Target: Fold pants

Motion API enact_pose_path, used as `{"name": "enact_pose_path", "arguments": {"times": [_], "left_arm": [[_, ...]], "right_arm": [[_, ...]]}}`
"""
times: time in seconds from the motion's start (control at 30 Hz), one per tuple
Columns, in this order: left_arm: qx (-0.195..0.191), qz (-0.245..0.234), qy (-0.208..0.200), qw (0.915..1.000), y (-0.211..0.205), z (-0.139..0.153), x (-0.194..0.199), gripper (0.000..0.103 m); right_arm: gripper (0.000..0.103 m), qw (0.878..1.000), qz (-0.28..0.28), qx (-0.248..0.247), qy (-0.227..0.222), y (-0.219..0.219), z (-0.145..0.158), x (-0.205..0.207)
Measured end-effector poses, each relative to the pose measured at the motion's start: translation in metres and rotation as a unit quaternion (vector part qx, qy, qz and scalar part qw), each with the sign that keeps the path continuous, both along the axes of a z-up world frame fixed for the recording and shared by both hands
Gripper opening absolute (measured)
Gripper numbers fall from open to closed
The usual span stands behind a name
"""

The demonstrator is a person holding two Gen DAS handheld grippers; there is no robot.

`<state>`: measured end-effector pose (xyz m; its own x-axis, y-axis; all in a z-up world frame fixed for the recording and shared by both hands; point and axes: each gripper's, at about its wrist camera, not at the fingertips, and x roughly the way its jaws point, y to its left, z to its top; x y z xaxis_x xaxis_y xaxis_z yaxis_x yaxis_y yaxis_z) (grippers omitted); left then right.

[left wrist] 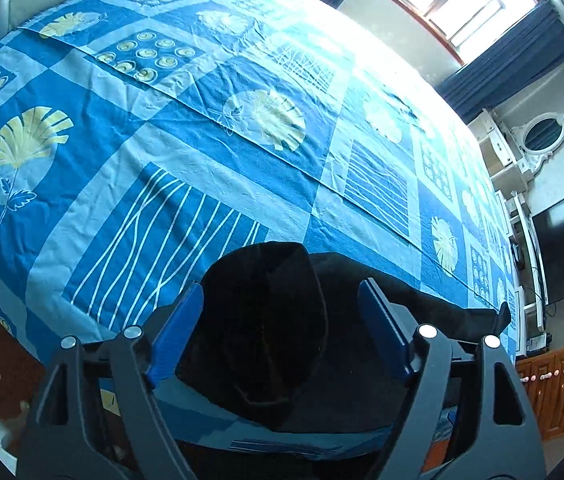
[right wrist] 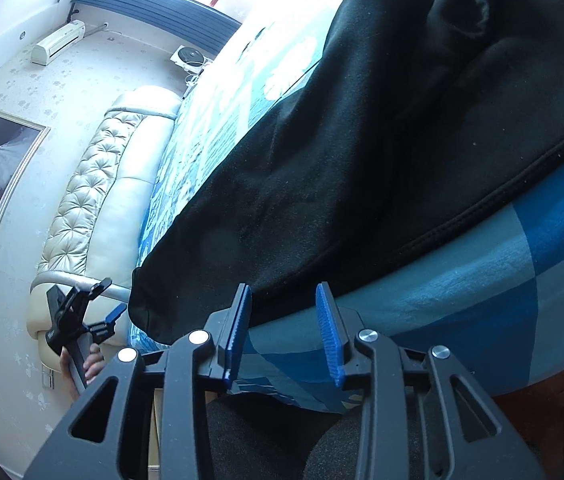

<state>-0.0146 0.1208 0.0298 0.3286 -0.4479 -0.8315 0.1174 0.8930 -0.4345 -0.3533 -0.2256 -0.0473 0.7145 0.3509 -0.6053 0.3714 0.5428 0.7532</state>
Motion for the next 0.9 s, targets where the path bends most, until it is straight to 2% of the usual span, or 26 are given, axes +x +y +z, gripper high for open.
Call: {"name": "enact_pose_path", "arguments": {"times": [0.1, 0.23, 0.3, 0.4, 0.43, 0.63, 0.7, 0.9], "left_arm": [[0.023, -0.035, 0.091, 0.9949, -0.017, -0.029, 0.040, 0.080], [0.052, -0.070, 0.177, 0.9803, -0.033, -0.061, 0.063, 0.080], [0.068, -0.083, 0.191, 0.9757, -0.039, -0.065, 0.065, 0.080], [0.082, -0.094, 0.199, 0.9721, -0.042, -0.061, 0.063, 0.073], [0.076, -0.094, 0.204, 0.9716, -0.041, -0.060, 0.064, 0.069], [0.002, -0.051, 0.227, 0.9725, -0.022, -0.056, 0.071, 0.063], [0.012, -0.051, 0.219, 0.9743, -0.021, -0.054, 0.071, 0.062], [-0.005, -0.025, 0.232, 0.9724, -0.011, -0.060, 0.074, 0.015]], "right_arm": [[0.035, 1.000, 0.007, 0.002, 0.006, 0.002, -0.005, 0.002], [0.035, 1.000, 0.014, 0.005, 0.008, 0.002, -0.004, 0.002], [0.035, 1.000, 0.017, 0.000, 0.006, 0.002, -0.001, 0.004], [0.035, 1.000, 0.024, -0.001, 0.003, 0.004, 0.002, 0.008], [0.035, 1.000, 0.027, -0.001, 0.002, 0.004, 0.003, 0.004], [0.035, 0.999, 0.039, -0.002, -0.001, 0.013, 0.003, 0.007], [0.035, 0.999, 0.042, -0.003, 0.000, 0.014, 0.004, 0.008], [0.035, 0.999, 0.040, -0.004, 0.005, 0.016, 0.005, 0.008]]}}
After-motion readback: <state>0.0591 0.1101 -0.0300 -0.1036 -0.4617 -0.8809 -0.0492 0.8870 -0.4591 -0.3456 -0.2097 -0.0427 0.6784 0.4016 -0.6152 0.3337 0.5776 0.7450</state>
